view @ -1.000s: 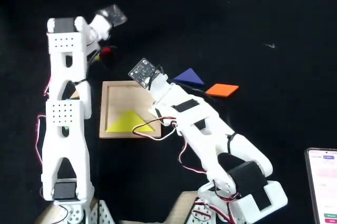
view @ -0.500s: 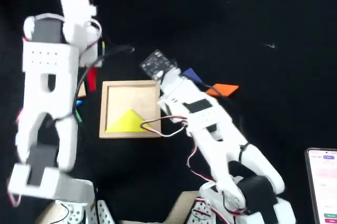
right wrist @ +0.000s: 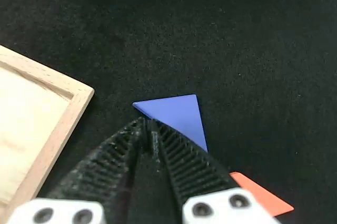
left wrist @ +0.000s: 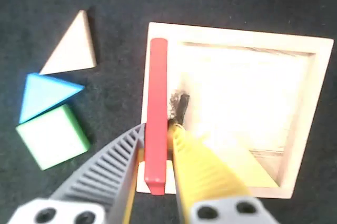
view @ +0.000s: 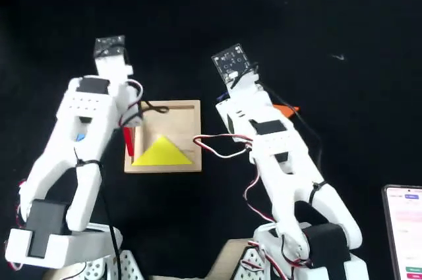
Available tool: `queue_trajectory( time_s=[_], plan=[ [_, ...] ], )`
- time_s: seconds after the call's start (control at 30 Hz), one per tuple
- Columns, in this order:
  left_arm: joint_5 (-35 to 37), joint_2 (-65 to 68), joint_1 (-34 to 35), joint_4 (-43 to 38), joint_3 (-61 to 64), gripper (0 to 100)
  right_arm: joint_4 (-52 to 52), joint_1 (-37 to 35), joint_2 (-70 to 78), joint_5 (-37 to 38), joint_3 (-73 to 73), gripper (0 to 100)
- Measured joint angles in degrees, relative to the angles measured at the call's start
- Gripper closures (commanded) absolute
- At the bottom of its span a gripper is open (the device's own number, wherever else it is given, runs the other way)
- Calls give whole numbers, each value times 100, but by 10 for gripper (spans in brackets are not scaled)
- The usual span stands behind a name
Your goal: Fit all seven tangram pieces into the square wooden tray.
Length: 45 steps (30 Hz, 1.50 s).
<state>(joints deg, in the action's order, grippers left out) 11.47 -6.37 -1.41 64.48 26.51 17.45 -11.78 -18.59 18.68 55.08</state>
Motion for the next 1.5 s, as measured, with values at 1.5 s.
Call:
queue_trajectory(
  time_s=[1.5],
  plan=[
    [-1029, 624, -273, -818, 176, 859, 0, -88, 0, -9, 88, 986]
  ],
)
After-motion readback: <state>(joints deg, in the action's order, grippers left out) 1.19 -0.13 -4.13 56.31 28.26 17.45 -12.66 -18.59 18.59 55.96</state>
